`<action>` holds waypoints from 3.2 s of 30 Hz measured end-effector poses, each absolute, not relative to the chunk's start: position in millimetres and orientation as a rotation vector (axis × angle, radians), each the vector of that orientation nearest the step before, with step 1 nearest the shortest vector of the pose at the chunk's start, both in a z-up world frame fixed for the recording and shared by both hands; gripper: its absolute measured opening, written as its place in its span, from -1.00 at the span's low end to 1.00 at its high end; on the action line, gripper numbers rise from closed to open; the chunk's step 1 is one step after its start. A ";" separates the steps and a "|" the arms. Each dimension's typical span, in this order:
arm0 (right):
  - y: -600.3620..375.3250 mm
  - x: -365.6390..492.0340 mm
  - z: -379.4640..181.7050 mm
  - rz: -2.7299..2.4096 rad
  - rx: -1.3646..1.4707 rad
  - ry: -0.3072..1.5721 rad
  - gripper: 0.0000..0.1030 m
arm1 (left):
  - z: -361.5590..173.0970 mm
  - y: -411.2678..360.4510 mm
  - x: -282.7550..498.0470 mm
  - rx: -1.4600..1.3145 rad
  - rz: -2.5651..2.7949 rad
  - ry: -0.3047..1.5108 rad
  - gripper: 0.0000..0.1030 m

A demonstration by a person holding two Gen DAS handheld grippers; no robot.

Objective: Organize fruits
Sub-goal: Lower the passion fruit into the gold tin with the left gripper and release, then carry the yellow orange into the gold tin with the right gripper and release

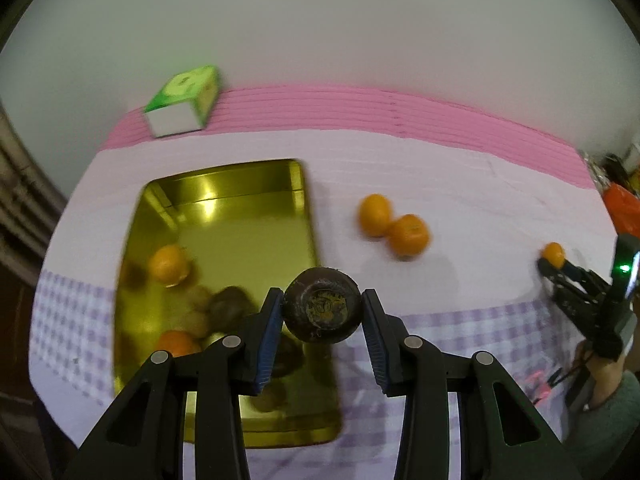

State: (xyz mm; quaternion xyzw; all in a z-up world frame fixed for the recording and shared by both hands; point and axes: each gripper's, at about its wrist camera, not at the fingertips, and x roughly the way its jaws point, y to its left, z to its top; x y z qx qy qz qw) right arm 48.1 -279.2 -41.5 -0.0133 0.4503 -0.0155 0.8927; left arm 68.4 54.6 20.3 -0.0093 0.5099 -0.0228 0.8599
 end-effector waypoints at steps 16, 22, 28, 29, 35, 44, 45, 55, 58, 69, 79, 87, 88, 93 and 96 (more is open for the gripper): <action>-278.4 48.2 -41.9 -0.036 -0.033 0.934 -0.26 | -14.4 114.1 52.7 -0.043 0.069 1.148 -0.22; -278.4 48.0 -42.2 -0.037 -0.035 0.934 -0.26 | -22.4 120.5 54.3 -0.041 0.082 1.161 -0.22; -278.4 48.2 -42.4 -0.036 -0.034 0.934 -0.26 | -29.8 124.3 56.5 -0.030 0.085 1.165 -0.22; -278.1 48.2 -42.3 -0.036 -0.034 0.934 -0.26 | -30.2 124.5 56.9 -0.028 0.085 1.165 -0.21; -278.0 49.4 -42.5 -0.037 -0.035 0.934 -0.26 | -31.0 124.0 57.1 -0.012 0.074 1.169 -0.21; -278.1 49.1 -42.5 -0.037 -0.036 0.935 -0.26 | -30.5 120.8 57.1 -0.001 0.079 1.171 -0.20; -278.1 49.1 -42.5 -0.038 -0.036 0.935 -0.26 | -30.5 120.3 57.3 -0.001 0.077 1.172 -0.20; -278.2 49.2 -42.4 -0.038 -0.037 0.935 -0.26 | -28.7 119.2 55.0 0.003 0.069 1.164 -0.18; -277.9 49.4 -42.6 -0.038 -0.037 0.935 -0.25 | -25.6 119.7 53.4 0.002 0.066 1.158 -0.18; -279.5 51.2 -42.7 -0.038 -0.038 0.936 -0.24 | -3.3 134.0 49.9 -0.001 0.084 1.116 0.06; -278.7 50.7 -42.6 -0.038 -0.038 0.936 -0.24 | 2.3 164.8 43.9 0.001 0.152 1.092 0.18; -280.0 50.4 -42.5 -0.048 -0.035 0.937 -0.25 | -0.5 184.5 38.1 -0.015 0.195 1.085 0.30; -279.8 51.1 -42.4 -0.052 -0.035 0.939 -0.25 | -0.6 185.9 37.6 -0.016 0.200 1.083 0.31; -277.2 52.4 -41.5 -0.069 -0.042 0.950 -0.32 | -4.3 191.0 34.1 -0.026 0.201 1.076 0.33; -275.0 52.3 -41.2 -0.081 -0.052 0.958 -0.32 | -5.2 193.4 33.0 -0.022 0.218 1.065 0.33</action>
